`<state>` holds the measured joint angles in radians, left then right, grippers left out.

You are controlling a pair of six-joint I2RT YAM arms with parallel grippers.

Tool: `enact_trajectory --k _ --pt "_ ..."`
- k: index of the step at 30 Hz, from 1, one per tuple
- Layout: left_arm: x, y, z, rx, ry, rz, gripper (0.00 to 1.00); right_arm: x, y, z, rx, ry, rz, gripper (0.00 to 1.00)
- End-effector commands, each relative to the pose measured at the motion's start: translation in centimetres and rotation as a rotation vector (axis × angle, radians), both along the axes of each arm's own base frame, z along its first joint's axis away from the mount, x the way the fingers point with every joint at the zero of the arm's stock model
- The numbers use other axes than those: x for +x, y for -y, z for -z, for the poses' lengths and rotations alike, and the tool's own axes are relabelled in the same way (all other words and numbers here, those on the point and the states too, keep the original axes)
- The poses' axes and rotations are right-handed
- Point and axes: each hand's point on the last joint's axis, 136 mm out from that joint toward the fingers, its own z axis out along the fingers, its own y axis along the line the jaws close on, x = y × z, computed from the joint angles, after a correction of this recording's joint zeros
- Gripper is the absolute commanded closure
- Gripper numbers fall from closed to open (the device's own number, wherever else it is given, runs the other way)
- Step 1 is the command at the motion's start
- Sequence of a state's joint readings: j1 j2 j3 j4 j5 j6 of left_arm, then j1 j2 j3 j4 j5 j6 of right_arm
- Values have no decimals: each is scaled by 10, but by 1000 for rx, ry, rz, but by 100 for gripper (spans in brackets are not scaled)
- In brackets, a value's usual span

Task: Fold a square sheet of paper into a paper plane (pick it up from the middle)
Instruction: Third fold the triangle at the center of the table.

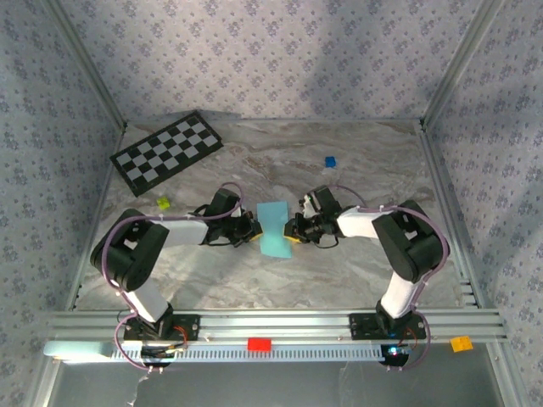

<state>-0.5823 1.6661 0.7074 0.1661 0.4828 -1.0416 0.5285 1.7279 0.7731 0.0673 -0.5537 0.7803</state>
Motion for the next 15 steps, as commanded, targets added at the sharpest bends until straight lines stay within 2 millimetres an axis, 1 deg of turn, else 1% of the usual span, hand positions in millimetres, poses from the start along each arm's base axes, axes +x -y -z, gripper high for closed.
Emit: enact_trajectory --k 1,4,5,9,12,14,15 --pt "-1 -2 -14 -9 1 -3 97 0 12 -12 -50 52 24 73" --pt "-4 -3 -16 -9 -12 -14 98 -1 14 -27 -74 135 19 61" --pt "-5 -4 -16 -10 -18 -18 98 -2 15 -31 -86 161 12 59" --pt "-7 -6 -19 -8 -27 -32 98 -12 9 -47 -143 285 -56 57" --pt "-8 -8 -20 -7 -34 -38 98 -26 -6 -58 -175 417 -181 57" --pt "-9 -9 -21 -5 -36 -43 98 -36 -16 -62 -219 518 -255 57" --pt "-9 -9 -22 -4 -35 -44 98 -42 -23 -65 -238 594 -303 57"
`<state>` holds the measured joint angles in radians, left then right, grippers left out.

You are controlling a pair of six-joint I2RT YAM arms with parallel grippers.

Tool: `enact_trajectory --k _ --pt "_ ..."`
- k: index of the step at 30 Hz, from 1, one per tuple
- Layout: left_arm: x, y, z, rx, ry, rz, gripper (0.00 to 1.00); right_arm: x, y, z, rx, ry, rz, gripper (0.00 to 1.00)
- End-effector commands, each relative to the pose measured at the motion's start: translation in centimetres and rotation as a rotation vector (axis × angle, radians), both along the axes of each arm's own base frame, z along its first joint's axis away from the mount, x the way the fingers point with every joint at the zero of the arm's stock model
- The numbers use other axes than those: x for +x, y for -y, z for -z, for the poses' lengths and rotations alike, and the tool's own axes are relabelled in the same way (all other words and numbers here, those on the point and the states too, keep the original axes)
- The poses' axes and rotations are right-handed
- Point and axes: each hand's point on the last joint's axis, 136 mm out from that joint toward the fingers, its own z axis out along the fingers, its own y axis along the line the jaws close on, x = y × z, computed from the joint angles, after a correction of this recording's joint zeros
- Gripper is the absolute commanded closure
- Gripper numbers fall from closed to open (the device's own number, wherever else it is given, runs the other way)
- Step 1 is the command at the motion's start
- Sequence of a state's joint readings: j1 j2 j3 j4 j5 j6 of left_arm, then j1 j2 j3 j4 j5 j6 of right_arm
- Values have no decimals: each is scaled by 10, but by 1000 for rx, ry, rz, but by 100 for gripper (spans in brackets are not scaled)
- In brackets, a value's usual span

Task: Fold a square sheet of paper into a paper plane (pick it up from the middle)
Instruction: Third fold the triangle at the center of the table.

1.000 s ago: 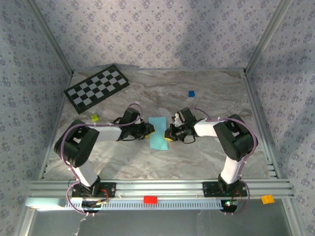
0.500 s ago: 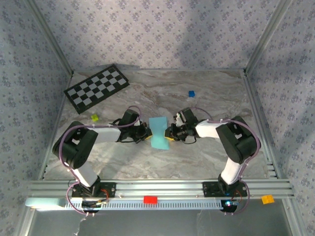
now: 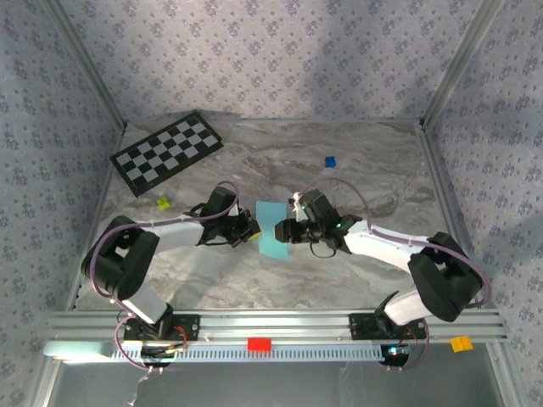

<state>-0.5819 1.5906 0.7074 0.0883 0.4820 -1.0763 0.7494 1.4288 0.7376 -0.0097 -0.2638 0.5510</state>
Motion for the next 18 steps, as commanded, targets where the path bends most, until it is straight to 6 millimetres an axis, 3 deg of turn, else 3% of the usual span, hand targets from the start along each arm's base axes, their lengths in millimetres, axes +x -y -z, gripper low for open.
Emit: enact_trajectory --k 1,7,11,18 --pt "-2 -5 -6 2 -10 -22 98 -16 -6 2 -144 242 -134 57" --pt "-1 -4 -7 -3 -14 -28 98 -41 -38 -10 -270 630 -282 49" --pt "0 -3 -9 -6 -12 -30 98 -44 -47 -9 -367 751 -290 43" --pt "-1 -4 -8 -5 -12 -29 98 -39 -54 2 -501 826 -303 44"
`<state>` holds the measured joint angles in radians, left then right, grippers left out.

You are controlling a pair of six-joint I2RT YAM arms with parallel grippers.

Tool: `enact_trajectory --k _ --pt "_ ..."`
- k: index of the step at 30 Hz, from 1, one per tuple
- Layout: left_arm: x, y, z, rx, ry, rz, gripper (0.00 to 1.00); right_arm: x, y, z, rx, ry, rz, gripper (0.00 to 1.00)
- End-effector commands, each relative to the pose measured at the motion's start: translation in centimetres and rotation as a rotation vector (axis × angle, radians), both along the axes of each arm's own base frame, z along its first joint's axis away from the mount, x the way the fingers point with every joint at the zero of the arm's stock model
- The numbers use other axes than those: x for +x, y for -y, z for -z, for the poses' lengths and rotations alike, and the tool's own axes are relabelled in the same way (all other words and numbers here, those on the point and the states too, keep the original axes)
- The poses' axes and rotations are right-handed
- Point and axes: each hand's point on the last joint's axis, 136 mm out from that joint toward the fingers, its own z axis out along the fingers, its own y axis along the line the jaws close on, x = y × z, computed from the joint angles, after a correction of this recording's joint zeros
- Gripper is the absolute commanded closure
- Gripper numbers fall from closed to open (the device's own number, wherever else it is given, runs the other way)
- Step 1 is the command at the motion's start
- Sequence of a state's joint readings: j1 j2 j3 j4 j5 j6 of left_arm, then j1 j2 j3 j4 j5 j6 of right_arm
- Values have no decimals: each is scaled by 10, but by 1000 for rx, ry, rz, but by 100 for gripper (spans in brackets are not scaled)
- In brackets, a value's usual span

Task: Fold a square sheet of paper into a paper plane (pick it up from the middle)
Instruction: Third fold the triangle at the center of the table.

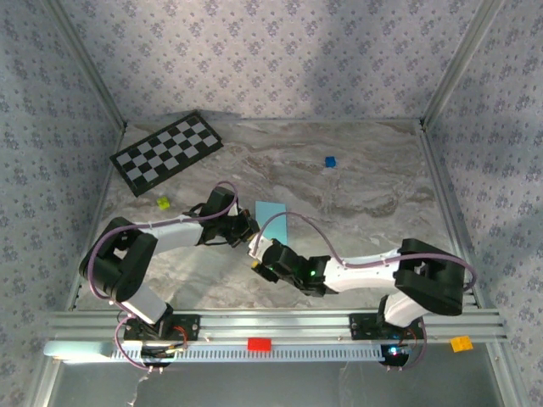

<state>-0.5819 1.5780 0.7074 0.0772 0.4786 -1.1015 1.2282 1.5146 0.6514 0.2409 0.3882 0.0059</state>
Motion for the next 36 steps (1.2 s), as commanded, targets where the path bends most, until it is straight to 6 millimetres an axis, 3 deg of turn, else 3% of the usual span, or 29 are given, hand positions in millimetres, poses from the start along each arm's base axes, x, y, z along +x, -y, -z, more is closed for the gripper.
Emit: enact_trajectory --k 1,16,29,36 --pt "0 -2 -6 0 3 -9 98 17 -2 -13 -44 131 49 44" --pt "1 -1 -8 0 10 2 98 23 2 -2 -106 124 92 53" --pt "2 0 -12 -9 23 5 98 20 -3 5 -129 109 68 54" --pt "2 0 -13 -9 24 6 98 23 2 3 -141 129 91 70"
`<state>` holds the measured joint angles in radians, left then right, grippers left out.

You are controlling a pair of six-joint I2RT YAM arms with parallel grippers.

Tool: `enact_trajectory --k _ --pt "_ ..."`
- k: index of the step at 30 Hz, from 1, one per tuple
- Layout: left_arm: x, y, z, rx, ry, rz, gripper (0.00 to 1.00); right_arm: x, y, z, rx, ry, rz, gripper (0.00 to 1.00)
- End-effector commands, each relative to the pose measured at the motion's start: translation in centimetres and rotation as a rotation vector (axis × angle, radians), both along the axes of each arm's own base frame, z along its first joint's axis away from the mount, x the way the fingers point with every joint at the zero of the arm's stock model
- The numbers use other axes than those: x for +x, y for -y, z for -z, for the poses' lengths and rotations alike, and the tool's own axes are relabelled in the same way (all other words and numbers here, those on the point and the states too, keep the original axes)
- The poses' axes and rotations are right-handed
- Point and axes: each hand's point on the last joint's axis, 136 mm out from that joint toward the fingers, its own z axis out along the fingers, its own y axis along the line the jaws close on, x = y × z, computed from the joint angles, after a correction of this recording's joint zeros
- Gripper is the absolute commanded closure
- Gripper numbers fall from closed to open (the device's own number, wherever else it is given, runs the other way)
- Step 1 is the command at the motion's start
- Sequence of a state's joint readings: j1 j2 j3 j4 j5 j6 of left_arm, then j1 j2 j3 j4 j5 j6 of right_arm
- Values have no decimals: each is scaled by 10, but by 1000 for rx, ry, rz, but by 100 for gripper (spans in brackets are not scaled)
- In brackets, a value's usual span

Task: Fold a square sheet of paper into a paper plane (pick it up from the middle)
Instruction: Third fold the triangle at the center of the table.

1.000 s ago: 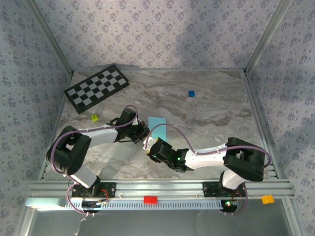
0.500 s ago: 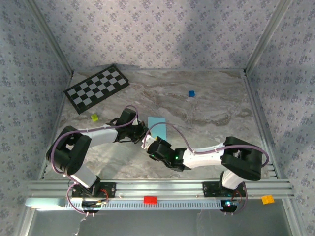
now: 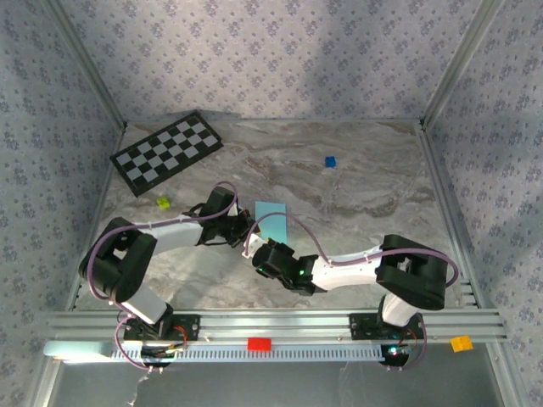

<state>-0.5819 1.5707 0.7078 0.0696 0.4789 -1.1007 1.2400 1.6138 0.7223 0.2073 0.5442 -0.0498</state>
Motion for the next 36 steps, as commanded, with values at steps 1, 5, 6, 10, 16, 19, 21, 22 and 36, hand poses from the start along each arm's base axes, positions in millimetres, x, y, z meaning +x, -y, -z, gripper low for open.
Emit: enact_trajectory --k 1,5,6,10,16,19,21,22,36 --pt "3 0 -12 -10 25 4 98 3 1 -6 -11 26 25 72" --pt "3 0 -12 -11 26 3 97 3 4 -5 -10 22 33 77" --pt "3 1 -13 -11 28 5 97 3 4 -5 -10 19 33 79" --pt "3 0 -12 -10 26 5 97 2 4 -4 0 -1 32 86" --pt "3 0 -12 -6 24 2 96 2 5 -5 7 -18 46 90" --pt "3 -1 -12 -1 25 0 96 3 5 -6 17 -27 55 90" --pt "3 -1 -12 0 23 1 96 4 6 -6 20 -29 59 89" --pt "3 -2 -11 3 21 -1 96 4 6 -6 25 -32 60 88" --pt "3 -2 -11 10 19 -1 95 5 5 -8 110 -126 62 85"
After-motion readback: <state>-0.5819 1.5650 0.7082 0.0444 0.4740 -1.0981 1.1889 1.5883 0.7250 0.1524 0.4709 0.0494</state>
